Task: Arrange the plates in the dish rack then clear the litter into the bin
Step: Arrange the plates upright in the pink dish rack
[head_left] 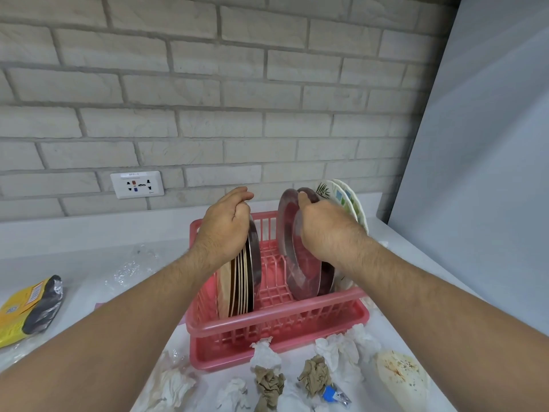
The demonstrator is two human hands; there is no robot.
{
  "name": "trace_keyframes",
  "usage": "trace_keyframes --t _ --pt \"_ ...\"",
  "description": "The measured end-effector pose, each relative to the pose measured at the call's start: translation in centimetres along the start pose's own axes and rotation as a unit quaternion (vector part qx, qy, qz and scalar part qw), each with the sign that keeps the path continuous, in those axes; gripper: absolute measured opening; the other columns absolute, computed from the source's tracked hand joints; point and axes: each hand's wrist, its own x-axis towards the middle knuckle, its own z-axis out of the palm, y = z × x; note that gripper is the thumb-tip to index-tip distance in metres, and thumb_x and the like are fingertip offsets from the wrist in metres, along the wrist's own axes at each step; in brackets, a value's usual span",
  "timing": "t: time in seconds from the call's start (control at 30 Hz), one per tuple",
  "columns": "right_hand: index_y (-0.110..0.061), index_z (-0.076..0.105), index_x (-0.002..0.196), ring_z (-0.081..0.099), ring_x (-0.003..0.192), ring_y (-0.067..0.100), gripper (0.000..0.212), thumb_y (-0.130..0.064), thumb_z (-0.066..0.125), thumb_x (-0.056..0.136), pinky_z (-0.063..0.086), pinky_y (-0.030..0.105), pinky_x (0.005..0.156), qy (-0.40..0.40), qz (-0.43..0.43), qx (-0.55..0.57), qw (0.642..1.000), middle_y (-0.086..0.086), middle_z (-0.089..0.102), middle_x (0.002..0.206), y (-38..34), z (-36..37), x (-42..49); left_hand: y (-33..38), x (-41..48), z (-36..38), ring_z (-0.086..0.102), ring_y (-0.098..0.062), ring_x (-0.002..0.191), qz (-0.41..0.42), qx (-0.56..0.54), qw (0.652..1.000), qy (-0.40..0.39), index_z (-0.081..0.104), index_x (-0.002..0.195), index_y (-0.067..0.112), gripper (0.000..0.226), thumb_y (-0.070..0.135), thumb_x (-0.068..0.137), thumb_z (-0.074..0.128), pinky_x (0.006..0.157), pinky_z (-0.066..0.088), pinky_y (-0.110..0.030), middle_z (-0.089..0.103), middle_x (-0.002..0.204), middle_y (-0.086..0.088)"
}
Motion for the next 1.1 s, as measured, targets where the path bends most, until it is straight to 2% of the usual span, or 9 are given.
trace_keyframes --t 0.17,0.3,0.43,0.5,0.57,0.7,0.83,1.0,1.1 --pt "-0.011 0.051 0.119 0.051 0.083 0.022 0.024 -0.011 0.051 0.095 0.042 0.03 0.061 0.047 -0.028 -0.027 0.998 -0.003 0.036 0.073 0.1 -1.4 0.3 0.0 0.0 0.0 0.033 -0.004 0.136 -0.003 -0.01 1.0 -0.002 0.054 0.134 0.016 0.042 0.012 0.097 0.034 0.108 0.017 -0.014 0.044 0.146 0.006" --pt "-0.014 0.058 0.111 0.051 0.076 0.022 0.018 -0.022 0.048 0.097 0.044 0.032 0.067 0.144 -0.063 -0.016 0.987 -0.003 0.044 0.068 -0.5 -1.6 0.0 0.1 0.0 -0.1 0.031 -0.003 0.137 -0.003 -0.019 1.0 -0.009 0.049 0.139 0.017 0.044 0.013 0.097 0.035 0.11 0.016 -0.014 0.042 0.149 0.006" --pt "-0.021 0.067 0.106 0.061 0.084 0.013 0.029 -0.039 0.047 0.096 0.054 0.031 0.078 0.121 -0.076 0.197 0.97 -0.002 0.067 0.091 -1.6 0.2 -0.5 0.2 0.1 -0.2 0.029 -0.004 0.139 -0.018 -0.03 0.999 -0.006 0.043 0.143 0.018 0.047 0.017 0.097 0.04 0.111 0.016 -0.016 0.037 0.151 0.007" --pt "-0.023 0.069 0.111 0.065 0.072 0.009 0.033 -0.045 0.051 0.094 0.058 0.031 0.069 0.058 -0.071 0.335 0.938 -0.003 0.068 0.086 -2.3 1.7 -0.7 0.1 0.3 -0.4 0.035 -0.007 0.135 -0.02 -0.026 0.999 0.004 0.044 0.142 0.018 0.046 0.02 0.096 0.045 0.11 0.023 -0.021 0.042 0.147 0.006" --pt "-0.026 0.066 0.118 0.067 0.069 0.008 0.038 -0.05 0.05 0.094 0.06 0.033 0.067 0.032 -0.077 0.378 0.922 -0.005 0.07 0.087 -2.9 2.8 -0.9 0.0 0.4 -0.4 0.044 -0.008 0.124 -0.026 -0.027 0.999 0.014 0.049 0.135 0.017 0.041 0.024 0.095 0.051 0.1 0.031 -0.021 0.049 0.135 0.006" --pt "-0.028 0.065 0.114 0.066 0.089 0.011 0.036 -0.05 0.046 0.094 0.056 0.039 0.084 0.05 -0.083 0.389 0.916 -0.006 0.071 0.093 -3.9 3.9 -1.0 -0.2 0.6 -0.7 0.055 -0.009 0.109 -0.047 -0.05 0.998 0.009 0.058 0.116 0.021 0.025 0.029 0.092 0.056 0.094 0.04 -0.024 0.058 0.114 0.01" --pt "-0.029 0.062 0.11 0.061 0.088 0.021 0.038 -0.05 0.036 0.092 0.053 0.041 0.085 0.043 -0.068 0.351 0.933 -0.001 0.068 0.091 -4.5 3.5 -1.2 -0.8 1.0 -1.3 0.058 -0.003 0.104 -0.061 -0.057 0.996 -0.019 0.065 0.102 0.039 0.018 0.037 0.089 0.053 0.1 0.043 -0.034 0.064 0.106 0.021" --pt "-0.017 0.041 0.132 0.053 0.09 0.027 0.039 -0.031 0.039 0.096 0.046 0.035 0.071 0.012 -0.083 0.237 0.968 0.005 0.053 0.097 -5.0 2.6 -1.5 -0.9 1.4 -2.0 0.055 -0.003 0.114 -0.064 -0.086 0.992 -0.061 0.068 0.116 0.026 0.033 0.014 0.091 0.05 0.106 0.038 -0.026 0.064 0.12 0.014" --pt "-0.015 0.038 0.133 0.05 0.086 0.027 0.037 -0.026 0.032 0.099 0.043 0.035 0.068 0.008 -0.074 0.243 0.967 0.005 0.05 0.091 -5.5 2.7 -1.7 -1.2 1.7 -2.5 0.053 -0.003 0.117 -0.065 -0.087 0.991 -0.084 0.066 0.12 0.024 0.039 0.01 0.089 0.047 0.11 0.037 -0.031 0.063 0.124 0.012"
